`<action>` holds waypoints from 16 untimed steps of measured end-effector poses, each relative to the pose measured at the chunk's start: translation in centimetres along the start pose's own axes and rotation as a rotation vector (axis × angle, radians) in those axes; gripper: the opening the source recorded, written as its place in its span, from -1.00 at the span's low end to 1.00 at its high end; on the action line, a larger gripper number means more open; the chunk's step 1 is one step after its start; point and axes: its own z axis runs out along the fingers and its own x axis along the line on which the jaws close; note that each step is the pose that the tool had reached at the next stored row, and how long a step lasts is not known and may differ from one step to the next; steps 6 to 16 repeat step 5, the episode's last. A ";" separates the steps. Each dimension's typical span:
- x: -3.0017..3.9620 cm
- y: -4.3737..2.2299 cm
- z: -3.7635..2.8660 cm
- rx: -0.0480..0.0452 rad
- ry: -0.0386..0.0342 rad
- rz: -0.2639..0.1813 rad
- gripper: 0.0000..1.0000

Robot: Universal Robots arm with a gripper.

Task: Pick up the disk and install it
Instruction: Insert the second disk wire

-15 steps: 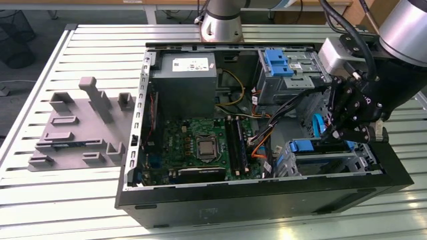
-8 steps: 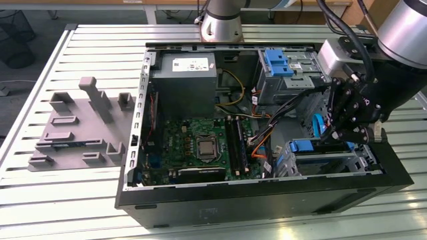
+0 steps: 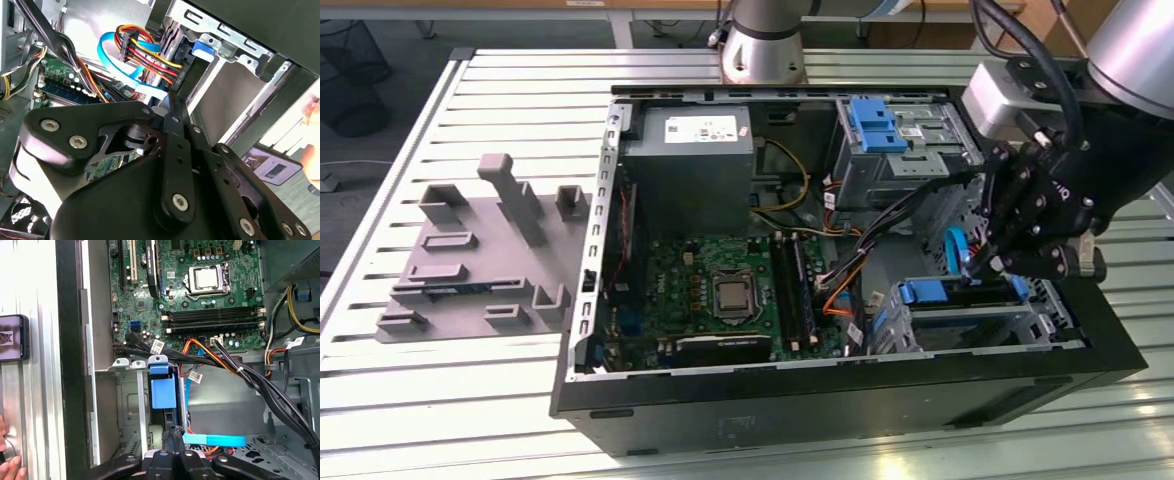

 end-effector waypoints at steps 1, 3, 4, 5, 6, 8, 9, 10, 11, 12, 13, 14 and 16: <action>0.00 0.00 -0.02 0.0000 -0.0001 0.000 -0.79; 0.00 0.00 -0.06 0.0000 0.0000 0.000 -0.79; 0.00 0.00 -0.06 0.0000 0.0000 0.000 -0.79; 0.00 0.00 -0.07 0.0000 0.0000 0.000 -0.79; 0.00 0.00 -0.07 0.0000 0.0000 0.000 -0.79; 0.00 0.00 -0.07 0.0000 0.0000 0.000 -0.79; 0.00 0.00 -0.07 0.0000 0.0000 0.000 -0.79; 0.00 0.00 -0.07 0.0000 0.0000 0.000 -0.79; 0.00 0.00 -0.07 0.0000 0.0000 0.000 -0.79; 0.00 0.00 -0.07 0.0000 0.0000 0.000 -0.79; 0.00 0.00 -0.07 0.0000 0.0000 0.000 -0.79; 0.00 0.00 -0.07 0.0000 0.0000 0.000 -0.79; 0.00 0.00 -0.07 0.0000 0.0000 0.000 -0.79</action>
